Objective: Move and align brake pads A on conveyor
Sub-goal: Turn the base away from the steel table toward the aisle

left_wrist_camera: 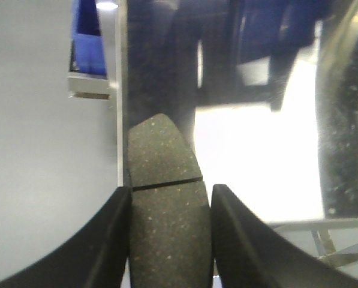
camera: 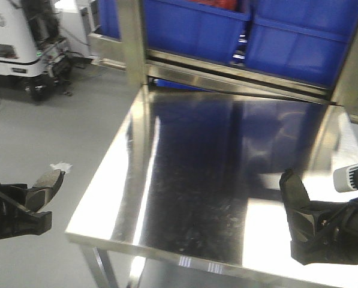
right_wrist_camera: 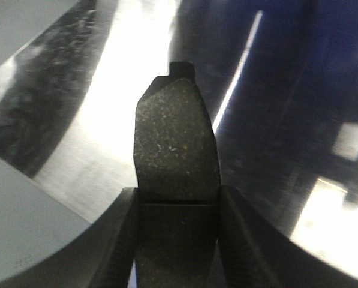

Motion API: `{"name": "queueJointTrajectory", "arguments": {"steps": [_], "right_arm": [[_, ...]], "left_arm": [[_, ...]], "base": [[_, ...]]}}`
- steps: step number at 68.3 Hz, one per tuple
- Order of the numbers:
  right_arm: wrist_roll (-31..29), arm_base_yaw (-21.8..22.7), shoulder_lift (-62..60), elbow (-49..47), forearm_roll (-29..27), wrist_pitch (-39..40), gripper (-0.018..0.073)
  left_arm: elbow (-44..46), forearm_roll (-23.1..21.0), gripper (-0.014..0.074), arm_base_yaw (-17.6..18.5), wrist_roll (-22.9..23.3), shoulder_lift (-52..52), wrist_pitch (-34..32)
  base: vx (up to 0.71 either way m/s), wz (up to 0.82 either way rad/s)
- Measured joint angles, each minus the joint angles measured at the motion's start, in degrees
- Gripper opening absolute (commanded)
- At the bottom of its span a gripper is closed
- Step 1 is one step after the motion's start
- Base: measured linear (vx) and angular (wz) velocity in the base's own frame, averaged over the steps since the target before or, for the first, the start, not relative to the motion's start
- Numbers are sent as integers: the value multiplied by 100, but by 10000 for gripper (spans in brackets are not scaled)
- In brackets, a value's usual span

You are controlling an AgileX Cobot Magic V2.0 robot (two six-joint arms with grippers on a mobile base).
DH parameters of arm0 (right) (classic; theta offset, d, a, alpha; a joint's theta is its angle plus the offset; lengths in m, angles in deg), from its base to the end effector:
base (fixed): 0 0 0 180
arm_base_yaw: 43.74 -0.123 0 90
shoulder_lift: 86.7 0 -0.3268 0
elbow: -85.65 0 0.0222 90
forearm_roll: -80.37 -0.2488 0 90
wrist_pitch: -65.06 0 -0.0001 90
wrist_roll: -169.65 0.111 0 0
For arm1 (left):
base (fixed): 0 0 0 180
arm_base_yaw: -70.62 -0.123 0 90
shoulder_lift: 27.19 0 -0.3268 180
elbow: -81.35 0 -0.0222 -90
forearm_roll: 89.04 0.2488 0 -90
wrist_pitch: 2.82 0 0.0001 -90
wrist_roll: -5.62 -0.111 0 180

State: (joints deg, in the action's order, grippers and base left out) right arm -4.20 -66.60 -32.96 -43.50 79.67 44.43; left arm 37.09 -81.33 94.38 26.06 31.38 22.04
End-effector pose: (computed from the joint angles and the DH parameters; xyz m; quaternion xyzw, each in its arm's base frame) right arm 0.1322 0.0563 0.2812 -0.1250 0.8790 0.1196 0.4442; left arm 0.1535 -0.0607 0.3007 0.0682 0.8940 -0.1170 0.4272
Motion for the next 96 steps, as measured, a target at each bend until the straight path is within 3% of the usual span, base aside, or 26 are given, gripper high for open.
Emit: {"name": "queueJointTrajectory", "arguments": {"steps": [96], "right_arm": [[0,0,0,0,0,0,-8]], "left_arm": [[0,11,139,0,0,0,4]], "base": [[2,64]]}}
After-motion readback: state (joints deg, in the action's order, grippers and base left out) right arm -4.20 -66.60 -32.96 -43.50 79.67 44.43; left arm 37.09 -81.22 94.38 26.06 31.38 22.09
